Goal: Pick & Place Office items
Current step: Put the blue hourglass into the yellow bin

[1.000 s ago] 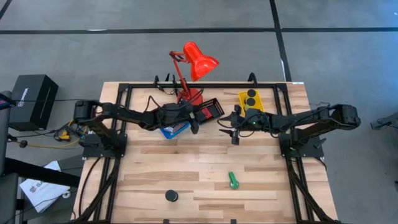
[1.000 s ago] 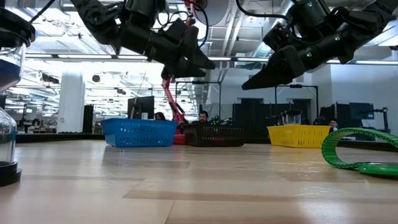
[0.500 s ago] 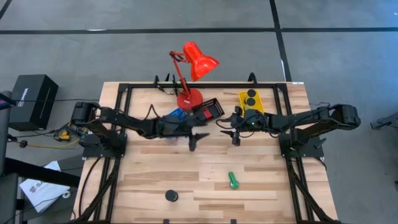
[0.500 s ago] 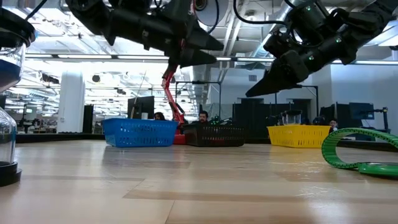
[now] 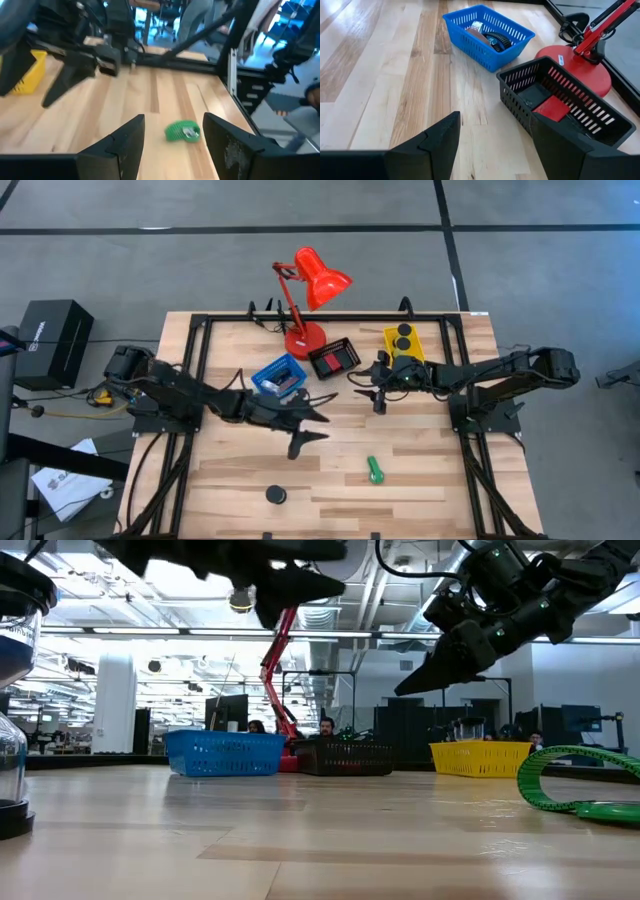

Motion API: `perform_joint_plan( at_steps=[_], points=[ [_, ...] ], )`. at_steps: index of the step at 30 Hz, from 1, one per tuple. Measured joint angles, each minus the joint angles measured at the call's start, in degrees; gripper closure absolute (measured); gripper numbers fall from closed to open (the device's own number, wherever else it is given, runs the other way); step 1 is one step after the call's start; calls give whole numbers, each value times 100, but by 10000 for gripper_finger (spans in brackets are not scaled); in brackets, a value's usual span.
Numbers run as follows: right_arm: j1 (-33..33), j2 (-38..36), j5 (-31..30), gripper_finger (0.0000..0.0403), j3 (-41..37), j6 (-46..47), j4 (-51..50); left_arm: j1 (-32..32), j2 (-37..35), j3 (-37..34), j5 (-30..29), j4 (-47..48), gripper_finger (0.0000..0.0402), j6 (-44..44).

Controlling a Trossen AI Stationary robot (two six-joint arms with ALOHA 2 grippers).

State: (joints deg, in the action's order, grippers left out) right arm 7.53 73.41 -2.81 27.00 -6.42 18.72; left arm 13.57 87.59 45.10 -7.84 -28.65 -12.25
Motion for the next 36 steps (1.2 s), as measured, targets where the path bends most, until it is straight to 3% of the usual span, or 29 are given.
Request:
perform_joint_plan(
  at_steps=[8,19,22,36],
  points=[
    [0,0,0,172,0,0,114,467,-668,827,-766,2334,202,-46],
    [0,0,0,172,0,31,105,1383,-163,2883,-1629,5235,202,243],
    [0,0,0,172,0,42,77,1538,71,3193,-1650,5584,202,-4],
    [4,-2,0,172,0,-93,109,2055,247,3215,-1354,6127,202,-1720]
  ],
)
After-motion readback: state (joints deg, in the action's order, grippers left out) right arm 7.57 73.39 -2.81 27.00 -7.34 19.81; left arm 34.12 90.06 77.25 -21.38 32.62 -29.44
